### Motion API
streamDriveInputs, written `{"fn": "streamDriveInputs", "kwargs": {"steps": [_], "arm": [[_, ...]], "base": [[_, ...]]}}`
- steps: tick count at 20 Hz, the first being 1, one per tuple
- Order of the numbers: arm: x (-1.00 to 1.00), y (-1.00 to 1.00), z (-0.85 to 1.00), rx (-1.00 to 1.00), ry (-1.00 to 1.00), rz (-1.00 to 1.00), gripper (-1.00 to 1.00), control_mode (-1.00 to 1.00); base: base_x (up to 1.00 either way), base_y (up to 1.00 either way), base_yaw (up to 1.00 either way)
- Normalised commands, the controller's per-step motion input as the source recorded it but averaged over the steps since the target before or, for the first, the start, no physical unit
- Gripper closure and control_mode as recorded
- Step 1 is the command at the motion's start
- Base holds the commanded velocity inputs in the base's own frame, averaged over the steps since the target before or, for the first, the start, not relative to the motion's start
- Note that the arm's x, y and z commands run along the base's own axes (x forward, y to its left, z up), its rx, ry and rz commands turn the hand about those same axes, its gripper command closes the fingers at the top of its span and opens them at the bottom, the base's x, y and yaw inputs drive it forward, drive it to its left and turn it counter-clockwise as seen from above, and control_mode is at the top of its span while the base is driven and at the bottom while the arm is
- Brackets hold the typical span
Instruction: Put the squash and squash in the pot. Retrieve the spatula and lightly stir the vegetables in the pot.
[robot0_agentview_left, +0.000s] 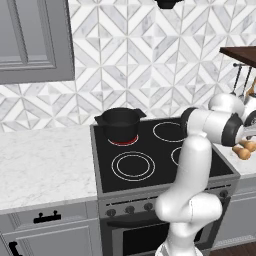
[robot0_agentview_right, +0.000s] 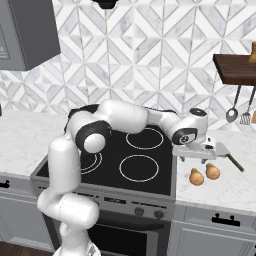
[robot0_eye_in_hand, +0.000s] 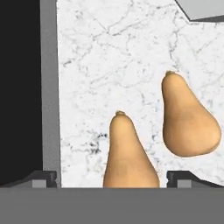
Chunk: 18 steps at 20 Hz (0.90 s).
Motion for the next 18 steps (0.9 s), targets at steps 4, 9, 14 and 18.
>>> {"fn": "streamDriveInputs", "kwargs": {"steps": [4, 9, 14, 18], "arm": [[0.0, -0.28, -0.48, -0.02, 0.0, 0.0, -1.0, -1.0], [-0.06, -0.27, -0.4, 0.0, 0.0, -0.02, -1.0, -1.0], [-0.13, -0.03, -0.24, 0.0, 0.0, 0.0, -1.0, -1.0], [-0.13, 0.01, -0.2, 0.0, 0.0, 0.0, -1.0, -1.0]], "base": [[0.0, 0.0, 0.0], [0.0, 0.0, 0.0], [0.0, 0.0, 0.0], [0.0, 0.0, 0.0]]}}
